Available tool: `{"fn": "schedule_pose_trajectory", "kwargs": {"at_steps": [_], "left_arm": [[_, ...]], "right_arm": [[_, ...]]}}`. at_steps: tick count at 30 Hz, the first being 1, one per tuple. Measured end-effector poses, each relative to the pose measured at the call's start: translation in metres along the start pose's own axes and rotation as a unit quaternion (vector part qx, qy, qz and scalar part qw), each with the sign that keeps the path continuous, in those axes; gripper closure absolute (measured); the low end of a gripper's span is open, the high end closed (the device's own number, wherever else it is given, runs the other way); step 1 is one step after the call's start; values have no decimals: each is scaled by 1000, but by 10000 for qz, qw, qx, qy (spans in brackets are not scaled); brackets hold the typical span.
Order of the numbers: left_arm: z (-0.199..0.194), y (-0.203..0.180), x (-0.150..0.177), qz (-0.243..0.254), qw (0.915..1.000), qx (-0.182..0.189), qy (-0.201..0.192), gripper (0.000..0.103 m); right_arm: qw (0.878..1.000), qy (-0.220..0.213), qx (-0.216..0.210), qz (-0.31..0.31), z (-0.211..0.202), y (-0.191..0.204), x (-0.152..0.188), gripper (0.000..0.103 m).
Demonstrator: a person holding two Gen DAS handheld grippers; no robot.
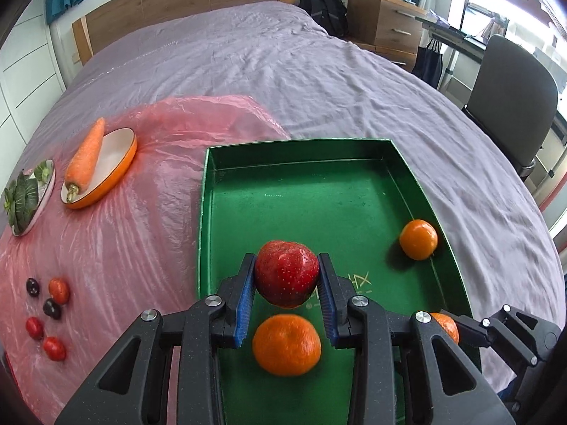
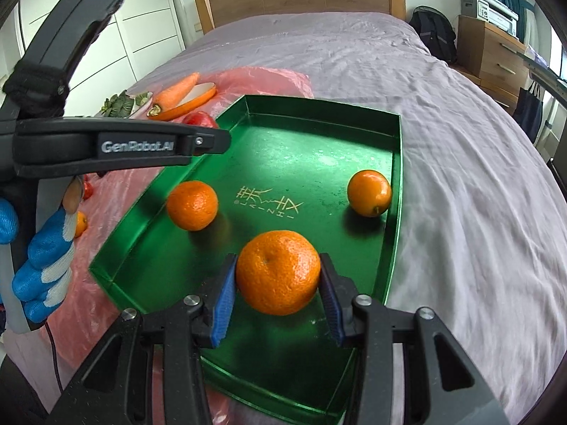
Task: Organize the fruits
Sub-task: 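Carry the apple in the left tool and the orange in the right tool over the green tray, then open the left tool to drop the red apple into the tray while the right tool drops its orange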
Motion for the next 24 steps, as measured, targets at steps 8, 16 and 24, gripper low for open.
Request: {"fn": "schedule_pose_trajectory", "kwargs": {"at_steps": [8, 16, 24], "left_arm": [[27, -2, -3, -120, 9994, 129, 301, 74], [40, 1, 4, -153, 9983, 242, 499, 74], [51, 8, 7, -270, 9973, 302, 619, 67]], "right_arm": [[9998, 174, 127, -37, 14, 0, 2, 18], [9995, 241, 187, -74, 18, 1, 5, 17], [9994, 299, 178, -17, 22, 0, 1, 15]]}}
Point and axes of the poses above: each gripper's, at about its wrist camera, not at the fingertips, and z roughly the way its jaws point, y to its left, x to its underside, the point moved 5 cm from there along z, roughly the way its jaws point, and after that the axes turned 5 degrees about z, right-handed, at the moved point
